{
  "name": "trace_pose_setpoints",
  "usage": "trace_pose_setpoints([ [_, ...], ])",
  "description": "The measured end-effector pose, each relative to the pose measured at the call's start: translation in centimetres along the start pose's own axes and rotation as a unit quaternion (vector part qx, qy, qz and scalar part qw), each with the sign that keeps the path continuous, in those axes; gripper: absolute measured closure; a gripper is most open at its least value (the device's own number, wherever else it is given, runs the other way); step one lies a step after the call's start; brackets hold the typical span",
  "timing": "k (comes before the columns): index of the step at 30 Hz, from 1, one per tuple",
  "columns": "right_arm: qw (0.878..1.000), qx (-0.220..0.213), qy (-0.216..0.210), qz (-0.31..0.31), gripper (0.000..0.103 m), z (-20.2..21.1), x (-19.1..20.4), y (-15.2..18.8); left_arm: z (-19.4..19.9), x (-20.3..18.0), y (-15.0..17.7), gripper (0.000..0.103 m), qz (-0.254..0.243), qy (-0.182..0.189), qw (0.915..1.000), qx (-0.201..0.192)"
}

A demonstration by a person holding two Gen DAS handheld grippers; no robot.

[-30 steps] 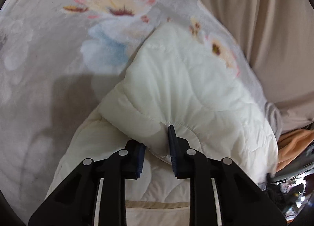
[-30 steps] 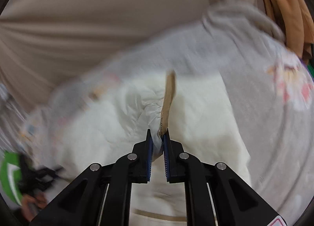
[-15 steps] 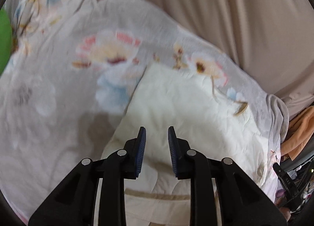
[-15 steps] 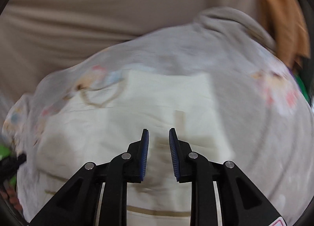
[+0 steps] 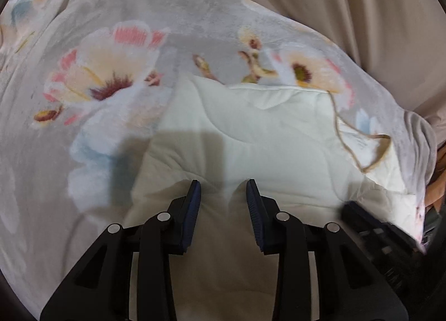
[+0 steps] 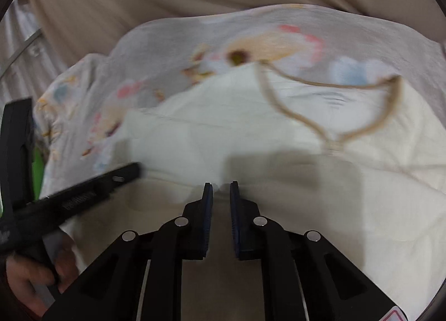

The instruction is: Fold large clothes

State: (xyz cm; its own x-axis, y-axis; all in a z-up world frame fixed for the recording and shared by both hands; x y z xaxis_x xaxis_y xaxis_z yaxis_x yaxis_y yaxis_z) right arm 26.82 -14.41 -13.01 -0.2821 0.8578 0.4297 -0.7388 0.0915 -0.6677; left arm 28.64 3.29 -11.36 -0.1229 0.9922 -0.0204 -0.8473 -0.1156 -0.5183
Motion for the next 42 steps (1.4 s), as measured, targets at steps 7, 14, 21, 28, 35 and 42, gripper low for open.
trace_pose_setpoints([
  [7,0.978,-0.073,0.146,-0.127,0.103,14.2,-15.2,4.6,-0.2,3.4,-0.2,0.071,0.003,-0.023,0.9997,0.000],
  [14,0.965,-0.134,0.138,-0.176,0.057,23.2,-13.8,10.8,6.9,4.7,4.4,0.045,0.064,0.044,0.9970,0.005],
  [21,0.965,-0.105,0.065,-0.231,0.073,17.3,-12.3,12.6,5.8,3.5,9.6,0.035,0.134,0.089,0.9831,0.088],
  [28,0.965,-0.216,0.053,-0.142,0.099,23.9,-7.9,6.0,5.4,3.7,8.2,0.057,0.109,0.051,0.9907,0.063],
  [35,0.972,-0.073,0.115,-0.193,0.097,16.8,-14.4,12.5,3.7,2.8,9.8,0.058,0.028,-0.016,0.9987,0.039],
  [42,0.963,-0.142,0.192,-0.121,0.085,23.2,-9.7,9.9,9.9,5.8,8.4,0.059,0.014,-0.048,0.9986,-0.018],
])
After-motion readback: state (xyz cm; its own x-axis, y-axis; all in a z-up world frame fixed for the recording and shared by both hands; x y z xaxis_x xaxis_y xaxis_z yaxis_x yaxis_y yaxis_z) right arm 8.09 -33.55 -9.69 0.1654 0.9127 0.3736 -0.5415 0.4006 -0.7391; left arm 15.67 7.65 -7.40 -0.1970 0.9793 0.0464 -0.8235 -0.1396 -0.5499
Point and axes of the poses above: each gripper's, at about its wrist camera, not at the fingertips, and z roughly against the way its jaws point, x to its left, y to its underside, the point moved 10 cm from there along -z, roughly the way its jaws point, and after that the axes turned 15 degrees about -y, right-handed, at the moved point
